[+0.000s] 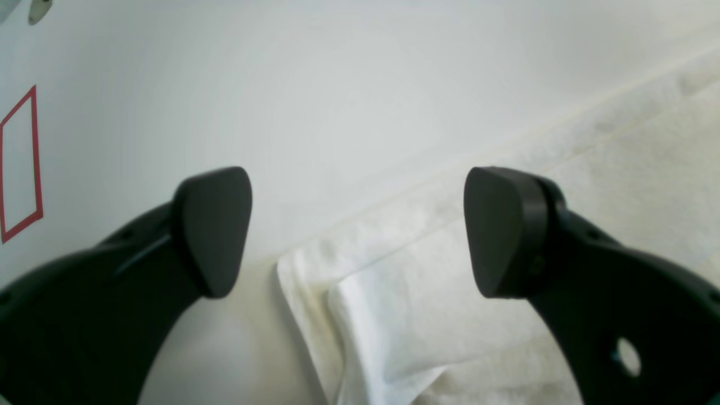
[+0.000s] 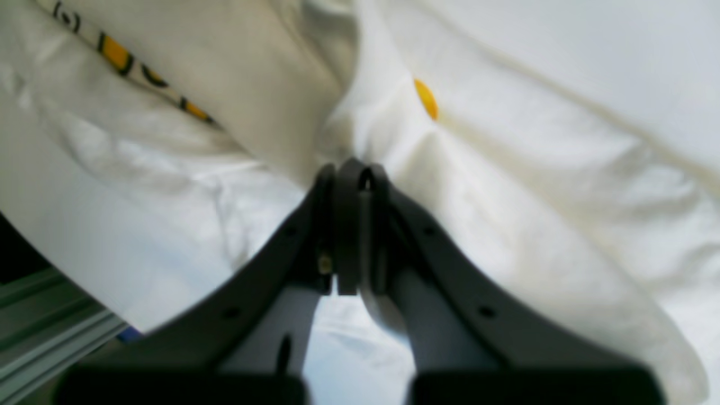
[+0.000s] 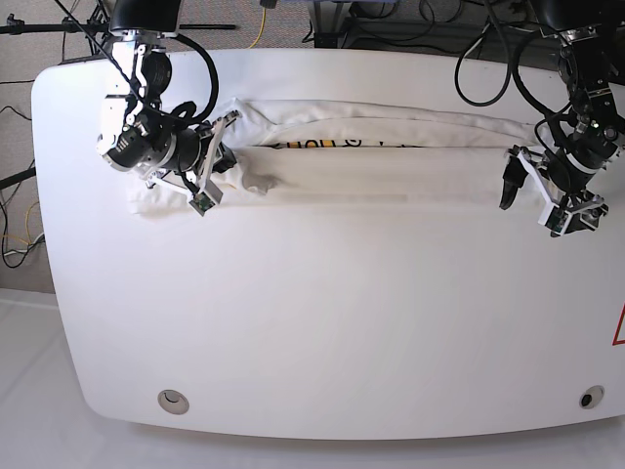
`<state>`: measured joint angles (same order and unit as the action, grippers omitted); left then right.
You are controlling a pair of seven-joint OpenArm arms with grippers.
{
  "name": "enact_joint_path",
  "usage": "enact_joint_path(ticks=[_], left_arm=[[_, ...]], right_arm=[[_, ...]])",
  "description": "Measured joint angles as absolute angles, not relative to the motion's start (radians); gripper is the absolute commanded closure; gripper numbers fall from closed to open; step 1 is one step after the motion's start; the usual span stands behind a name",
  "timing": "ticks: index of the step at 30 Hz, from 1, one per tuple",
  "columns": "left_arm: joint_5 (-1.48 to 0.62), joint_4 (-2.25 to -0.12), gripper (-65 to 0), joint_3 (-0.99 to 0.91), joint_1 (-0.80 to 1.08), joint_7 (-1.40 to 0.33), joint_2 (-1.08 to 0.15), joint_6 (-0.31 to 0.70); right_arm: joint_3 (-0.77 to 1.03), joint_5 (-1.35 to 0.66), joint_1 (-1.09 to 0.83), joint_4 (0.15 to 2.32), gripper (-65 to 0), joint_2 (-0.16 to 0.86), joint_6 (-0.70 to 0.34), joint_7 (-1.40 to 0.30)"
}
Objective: Fold the T-shirt properly
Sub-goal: 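Lift the strip's end with the right gripper and fold it inward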
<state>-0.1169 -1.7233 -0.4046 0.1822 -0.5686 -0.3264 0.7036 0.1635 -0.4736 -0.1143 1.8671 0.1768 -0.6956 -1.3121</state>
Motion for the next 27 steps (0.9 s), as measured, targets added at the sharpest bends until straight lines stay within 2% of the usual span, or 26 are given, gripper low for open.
enact_joint_path(ticks=[18,27], left_arm=[[-0.124,-1.723,-56.1,-0.399,0.188,-0.567,-0.328,0.704],[-0.124,-1.723,-56.4,-0.399,0.188,-0.558,-0.328,0.704]], right_arm=[[0.164,-0.471,-0.268,1.971,-0.1,0.156,-0.697,-1.301],[0.183,-0.352,-0.316,1.96,-4.3,0.119,-0.692,-1.253]])
